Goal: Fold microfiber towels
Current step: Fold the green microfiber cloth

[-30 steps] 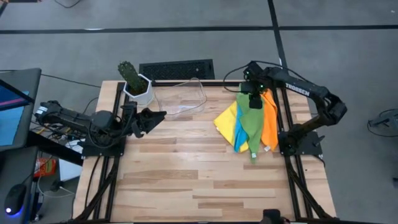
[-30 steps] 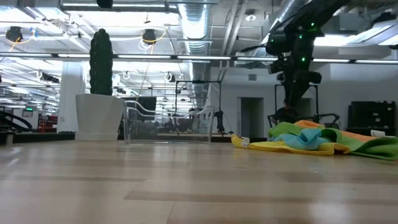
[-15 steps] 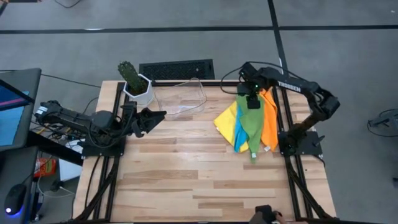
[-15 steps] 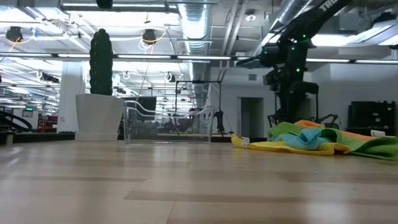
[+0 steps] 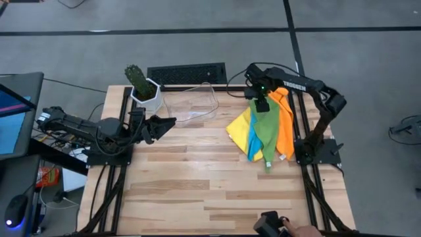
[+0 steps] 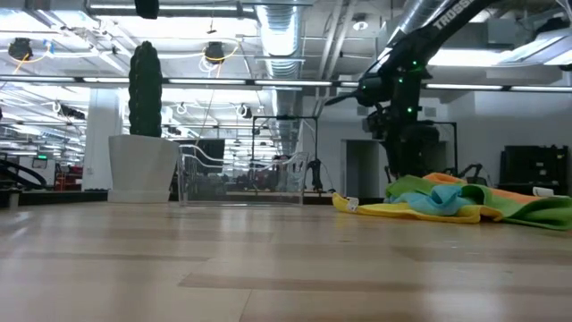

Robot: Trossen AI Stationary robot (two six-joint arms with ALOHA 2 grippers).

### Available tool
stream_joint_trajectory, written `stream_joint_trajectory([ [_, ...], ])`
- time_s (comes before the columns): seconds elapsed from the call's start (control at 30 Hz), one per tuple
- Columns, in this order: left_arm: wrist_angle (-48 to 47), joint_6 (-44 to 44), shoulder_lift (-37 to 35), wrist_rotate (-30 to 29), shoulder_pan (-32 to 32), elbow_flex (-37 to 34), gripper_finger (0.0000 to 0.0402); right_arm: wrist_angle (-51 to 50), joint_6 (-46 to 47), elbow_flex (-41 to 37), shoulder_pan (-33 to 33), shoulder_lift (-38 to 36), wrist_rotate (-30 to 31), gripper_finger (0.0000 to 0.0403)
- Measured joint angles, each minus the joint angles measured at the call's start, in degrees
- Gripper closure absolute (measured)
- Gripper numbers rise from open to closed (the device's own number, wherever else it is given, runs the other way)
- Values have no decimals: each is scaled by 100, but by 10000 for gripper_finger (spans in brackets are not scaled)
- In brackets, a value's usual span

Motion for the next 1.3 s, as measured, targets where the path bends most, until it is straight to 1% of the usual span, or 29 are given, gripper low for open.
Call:
stream_joint_trajectory([
  [0.17, 3, 1, -1, 10, 0, 0, 102, -310, -4, 20, -64, 25, -186, 191],
  [0.4, -31, 3, 0, 21, 0, 0, 102, -403, 50, 15, -193, 270, -127, 196],
  [0.57, -33, -17, 0, 20, 0, 0, 102, -456, 11, 11, -219, 273, -144, 207],
  [0.63, -39, -17, 0, 20, 0, 0, 102, -523, 9, 11, -219, 273, -144, 221],
  [0.7, -42, -17, 0, 20, 0, 0, 102, -599, 0, 11, -219, 273, -144, 245],
  [0.97, -87, -15, 0, 3, 0, 0, 102, -847, 41, 11, -91, 263, 23, 383],
  [1.03, -101, -14, 0, 2, 0, 0, 102, -857, 156, 11, -12, 194, 22, 390],
  [1.13, -123, 89, 0, -87, 0, 0, 102, -931, 452, 66, 149, -34, 15, 386],
  [1.3, -130, 391, 0, -319, 0, 0, 102, -1257, 1049, 495, 501, -608, -63, 395],
])
